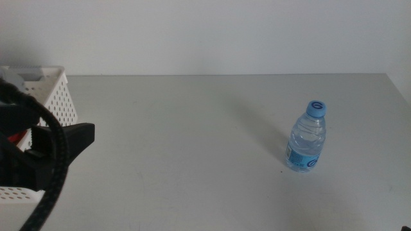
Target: Use arms to grab the bottles and put them into the dustbin to the left of the table.
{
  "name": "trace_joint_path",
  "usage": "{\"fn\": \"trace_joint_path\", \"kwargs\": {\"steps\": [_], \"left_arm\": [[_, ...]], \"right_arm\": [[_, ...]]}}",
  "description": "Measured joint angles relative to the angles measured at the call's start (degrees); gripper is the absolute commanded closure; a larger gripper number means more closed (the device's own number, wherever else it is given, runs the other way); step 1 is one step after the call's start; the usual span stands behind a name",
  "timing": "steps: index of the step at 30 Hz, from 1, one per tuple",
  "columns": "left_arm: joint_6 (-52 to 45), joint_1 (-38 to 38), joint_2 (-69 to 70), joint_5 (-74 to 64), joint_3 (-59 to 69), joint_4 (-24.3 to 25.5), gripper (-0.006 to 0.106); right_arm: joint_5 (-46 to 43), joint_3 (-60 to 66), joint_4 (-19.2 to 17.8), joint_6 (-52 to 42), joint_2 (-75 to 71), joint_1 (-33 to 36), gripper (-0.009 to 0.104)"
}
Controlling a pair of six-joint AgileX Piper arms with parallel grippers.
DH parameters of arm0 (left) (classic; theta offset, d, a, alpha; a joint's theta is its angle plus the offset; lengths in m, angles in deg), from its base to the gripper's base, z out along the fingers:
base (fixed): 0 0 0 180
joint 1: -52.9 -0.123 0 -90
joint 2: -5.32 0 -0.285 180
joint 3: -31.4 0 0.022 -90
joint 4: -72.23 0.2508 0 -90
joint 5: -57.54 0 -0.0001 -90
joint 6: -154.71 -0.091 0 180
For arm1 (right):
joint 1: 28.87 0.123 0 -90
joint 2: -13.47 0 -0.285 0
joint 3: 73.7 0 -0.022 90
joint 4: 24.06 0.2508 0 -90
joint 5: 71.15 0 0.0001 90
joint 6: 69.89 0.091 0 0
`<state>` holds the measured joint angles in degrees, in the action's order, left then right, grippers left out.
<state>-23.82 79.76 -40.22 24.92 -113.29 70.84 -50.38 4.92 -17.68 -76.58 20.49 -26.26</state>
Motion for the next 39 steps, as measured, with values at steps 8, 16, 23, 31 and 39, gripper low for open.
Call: {"fn": "trace_joint_path", "kwargs": {"steps": [8, 16, 23, 31, 39], "left_arm": [[0.0, 0.0, 0.0, 0.0, 0.0, 0.0, 0.007], [0.0, 0.0, 0.0, 0.0, 0.0, 0.0, 0.007], [0.0, 0.0, 0.0, 0.0, 0.0, 0.0, 0.007], [0.0, 0.0, 0.0, 0.0, 0.0, 0.0, 0.007], [0.0, 0.0, 0.0, 0.0, 0.0, 0.0, 0.007]], "right_arm": [[-11.7, 0.3, -4.3, -0.4, 0.0, 0.0, 0.030], [-18.9, 0.3, -5.3, 7.5, 6.2, 0.0, 0.030], [-28.9, 0.3, -10.9, 19.8, 13.2, 0.0, 0.030], [-34.8, 0.3, -11.9, 14.0, 20.5, 0.0, 0.030], [-42.5, 0.3, -12.8, 16.1, 30.0, 0.0, 0.030]]}}
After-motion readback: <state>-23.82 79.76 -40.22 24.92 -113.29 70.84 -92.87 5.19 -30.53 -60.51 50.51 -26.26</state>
